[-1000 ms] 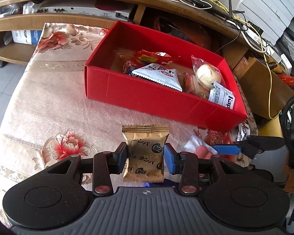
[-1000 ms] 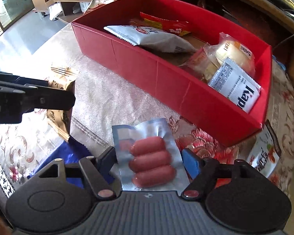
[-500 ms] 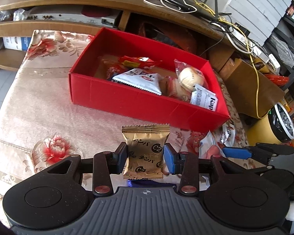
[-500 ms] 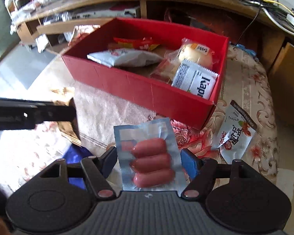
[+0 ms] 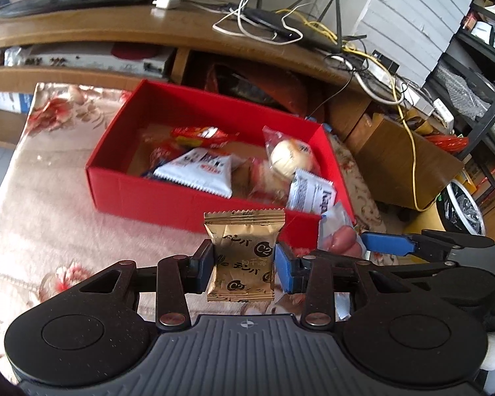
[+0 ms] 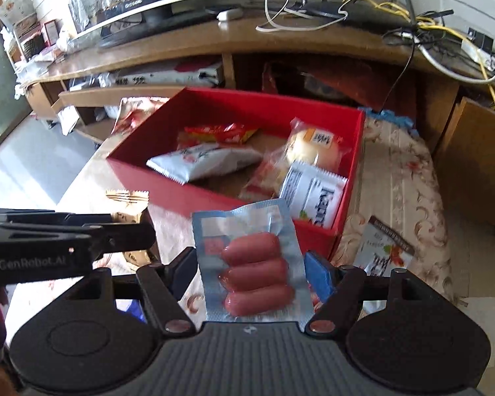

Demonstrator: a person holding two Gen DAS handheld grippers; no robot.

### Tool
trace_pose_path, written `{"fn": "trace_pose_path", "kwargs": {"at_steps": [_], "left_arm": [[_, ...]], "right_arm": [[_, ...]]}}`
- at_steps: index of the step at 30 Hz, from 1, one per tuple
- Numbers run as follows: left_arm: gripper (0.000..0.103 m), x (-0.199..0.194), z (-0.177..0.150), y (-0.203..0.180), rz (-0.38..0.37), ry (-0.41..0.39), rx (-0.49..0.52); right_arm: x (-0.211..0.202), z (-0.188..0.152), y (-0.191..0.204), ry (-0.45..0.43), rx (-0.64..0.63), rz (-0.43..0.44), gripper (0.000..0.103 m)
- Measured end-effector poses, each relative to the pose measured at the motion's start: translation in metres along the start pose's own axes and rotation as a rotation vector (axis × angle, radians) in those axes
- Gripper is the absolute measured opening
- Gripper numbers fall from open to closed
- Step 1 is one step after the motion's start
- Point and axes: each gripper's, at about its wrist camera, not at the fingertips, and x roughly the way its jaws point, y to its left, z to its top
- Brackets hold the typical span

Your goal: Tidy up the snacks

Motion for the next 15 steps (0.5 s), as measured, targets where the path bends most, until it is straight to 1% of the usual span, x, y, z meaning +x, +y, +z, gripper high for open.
{"fn": "trace_pose_path", "kwargs": {"at_steps": [7,15], "left_arm": [[0.046,0.004,0.018,-0.01,-0.004,-0.031,0.005],[0.046,0.01,0.049,-0.014,-0.005,-0.072,0.005]], "right_arm": [[0.0,0.019,-0.01,-0.035,0.041,-0.018,0.078],[0.003,0.047,-0.022,-0.087,0.1,-0.023,0.078]]}}
